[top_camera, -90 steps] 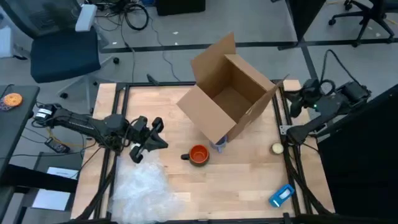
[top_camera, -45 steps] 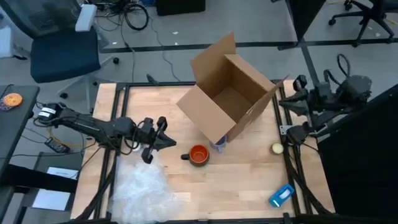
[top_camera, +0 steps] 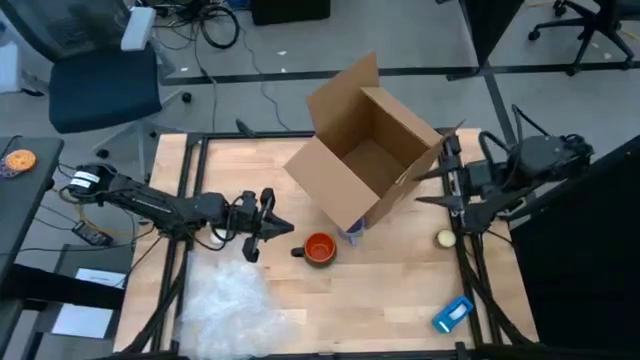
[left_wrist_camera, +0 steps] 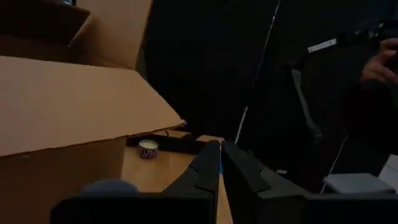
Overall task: Wrap mug
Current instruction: Move the box to the top middle of the table
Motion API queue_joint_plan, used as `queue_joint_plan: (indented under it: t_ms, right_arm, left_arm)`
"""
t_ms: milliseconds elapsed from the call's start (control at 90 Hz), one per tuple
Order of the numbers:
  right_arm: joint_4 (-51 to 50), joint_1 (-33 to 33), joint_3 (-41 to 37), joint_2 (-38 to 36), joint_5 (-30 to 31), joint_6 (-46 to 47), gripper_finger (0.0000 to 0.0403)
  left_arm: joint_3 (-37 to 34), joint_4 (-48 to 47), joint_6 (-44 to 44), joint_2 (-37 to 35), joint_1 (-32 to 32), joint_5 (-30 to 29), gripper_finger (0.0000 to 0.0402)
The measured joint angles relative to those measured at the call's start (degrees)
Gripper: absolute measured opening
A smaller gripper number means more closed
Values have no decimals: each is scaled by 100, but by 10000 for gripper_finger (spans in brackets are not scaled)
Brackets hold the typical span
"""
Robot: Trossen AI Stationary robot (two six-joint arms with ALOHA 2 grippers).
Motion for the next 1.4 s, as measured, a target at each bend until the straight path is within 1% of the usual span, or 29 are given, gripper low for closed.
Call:
queue_joint_plan:
  t_ms: [100, 244, 333, 478, 578, 778, 889, 956, 1167, 1333, 1400]
  right_arm:
    - [-806, -173, 668, 413, 76, 46, 174]
    - [-1763, -541, 1586, 922, 85, -15, 175]
    - [-2406, -860, 2019, 1153, 154, -85, 174]
    - [-3397, -1535, 2427, 1399, 219, 63, 174]
    - [-3925, -1948, 2531, 1486, -88, 236, 173]
    - [-4260, -2570, 2554, 1559, -1233, 516, 171]
    - [-4426, -2691, 2552, 1560, -1832, 632, 169]
    - [-4452, -2704, 2548, 1535, -2074, 630, 167]
    - [-4184, -2708, 2530, 1374, -2060, 596, 165]
    - [-4072, -2708, 2530, 1251, -2291, 596, 164]
    - [-4074, -2708, 2530, 1247, -2199, 561, 164]
  left_arm:
    - [0, -4, 0, 2, 0, -33, 0]
    - [0, 0, 0, 2, 0, -39, 0]
    - [0, 2, -1, 2, 0, -40, 0]
    - [0, -21, -2, 2, 0, -40, 0]
    - [0, -55, -3, 2, 0, -51, 0]
    - [0, -80, -4, 2, 0, -75, 0]
    - [0, -83, -7, 2, 0, -77, 0]
    - [0, -89, -7, 2, 0, -77, 0]
    - [0, -109, -7, 2, 0, -79, 0]
    - [0, -124, -7, 2, 0, -186, 0]
    - [0, -131, -7, 2, 0, -207, 0]
